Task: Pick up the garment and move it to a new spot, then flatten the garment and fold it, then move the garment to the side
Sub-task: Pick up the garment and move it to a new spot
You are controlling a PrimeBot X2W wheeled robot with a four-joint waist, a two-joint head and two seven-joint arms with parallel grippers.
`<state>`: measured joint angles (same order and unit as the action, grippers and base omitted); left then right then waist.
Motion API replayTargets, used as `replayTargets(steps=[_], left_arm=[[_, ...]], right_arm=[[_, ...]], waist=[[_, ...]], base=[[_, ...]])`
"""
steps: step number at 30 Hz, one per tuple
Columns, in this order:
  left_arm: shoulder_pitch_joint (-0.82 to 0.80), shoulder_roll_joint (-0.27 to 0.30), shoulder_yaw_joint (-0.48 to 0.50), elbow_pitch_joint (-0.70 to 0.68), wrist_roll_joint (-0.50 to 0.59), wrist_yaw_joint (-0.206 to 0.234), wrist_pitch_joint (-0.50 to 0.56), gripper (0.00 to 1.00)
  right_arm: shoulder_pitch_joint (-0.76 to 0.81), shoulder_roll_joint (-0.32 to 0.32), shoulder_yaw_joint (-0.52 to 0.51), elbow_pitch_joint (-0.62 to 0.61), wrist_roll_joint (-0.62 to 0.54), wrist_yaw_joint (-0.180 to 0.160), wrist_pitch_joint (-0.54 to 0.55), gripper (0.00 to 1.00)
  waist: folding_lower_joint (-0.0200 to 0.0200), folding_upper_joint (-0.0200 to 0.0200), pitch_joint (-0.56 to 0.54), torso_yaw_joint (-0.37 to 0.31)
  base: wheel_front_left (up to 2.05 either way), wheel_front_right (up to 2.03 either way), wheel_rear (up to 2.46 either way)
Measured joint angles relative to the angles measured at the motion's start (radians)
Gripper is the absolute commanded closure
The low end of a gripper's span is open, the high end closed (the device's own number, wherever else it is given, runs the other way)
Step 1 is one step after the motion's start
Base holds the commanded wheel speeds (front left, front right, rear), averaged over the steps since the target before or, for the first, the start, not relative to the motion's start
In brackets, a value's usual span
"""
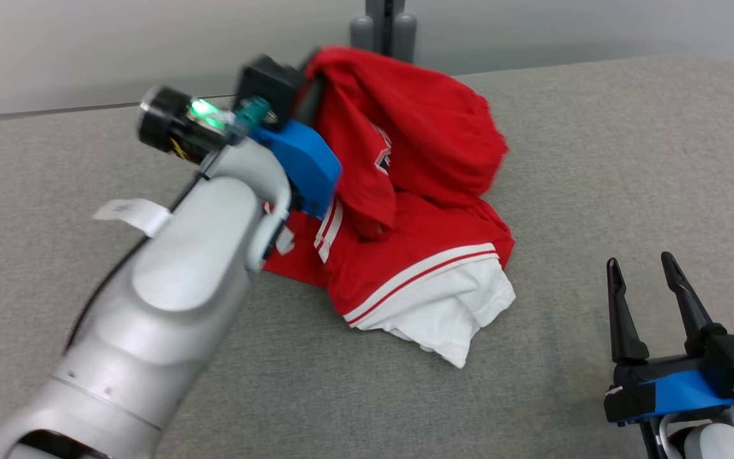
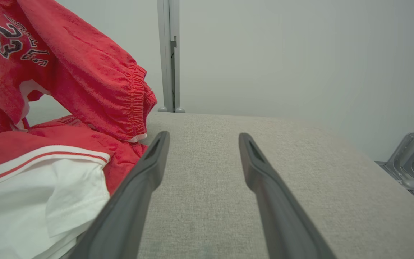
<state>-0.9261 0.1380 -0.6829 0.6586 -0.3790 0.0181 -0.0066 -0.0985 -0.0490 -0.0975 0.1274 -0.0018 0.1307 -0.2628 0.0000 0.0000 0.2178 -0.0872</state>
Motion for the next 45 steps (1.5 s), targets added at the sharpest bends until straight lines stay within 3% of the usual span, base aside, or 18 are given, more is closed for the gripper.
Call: replayTargets(steps=[8, 17, 28, 34, 42, 45], left_arm=[[-0.071, 0.152, 0.109, -0.126, -0.019, 0.057, 0.015, 1.0], [-0.02, 0.337, 0.225, -0.201, -0.065, 0.126, 0.078, 1.0], [0.112, 0.411, 0.313, -0.171, -0.142, 0.182, 0.091, 1.0], [0.114, 0.439, 0.364, -0.129, -0.17, 0.196, 0.058, 1.0], [0.009, 0.537, 0.444, -0.04, -0.177, 0.226, 0.035, 1.0], [-0.012, 0.576, 0.482, 0.02, -0.176, 0.266, -0.012, 1.0]], right_arm=[[0.005, 0.0, -0.015, -0.008, -0.008, 0.0, 0.0, 0.0], [0.011, 0.0, -0.041, -0.019, -0.026, 0.0, 0.0, 0.0], [-0.002, 0.0, -0.027, -0.026, -0.06, 0.0, 0.0, 0.0], [-0.023, 0.001, -0.005, -0.033, -0.094, 0.0, 0.0, 0.0], [-0.062, 0.0, 0.015, -0.071, -0.149, 0.0, 0.0, 0.0], [-0.063, 0.0, 0.019, -0.09, -0.158, 0.0, 0.0, 0.0]], waist=[[0.0, 0.0, -0.015, 0.071], [0.0, 0.0, -0.025, 0.17], [0.0, 0.0, 0.023, 0.264], [0.0, 0.0, 0.078, 0.247], [0.0, 0.0, 0.2, 0.126], [0.0002, 0.0, 0.248, 0.084]], base=[[0.0, 0.0, 0.0], [0.0, 0.0, 0.0], [0.0, 0.0, 0.0], [0.0, 0.0, 0.0], [0.0, 0.0, 0.0], [0.0, 0.0, 0.0]])
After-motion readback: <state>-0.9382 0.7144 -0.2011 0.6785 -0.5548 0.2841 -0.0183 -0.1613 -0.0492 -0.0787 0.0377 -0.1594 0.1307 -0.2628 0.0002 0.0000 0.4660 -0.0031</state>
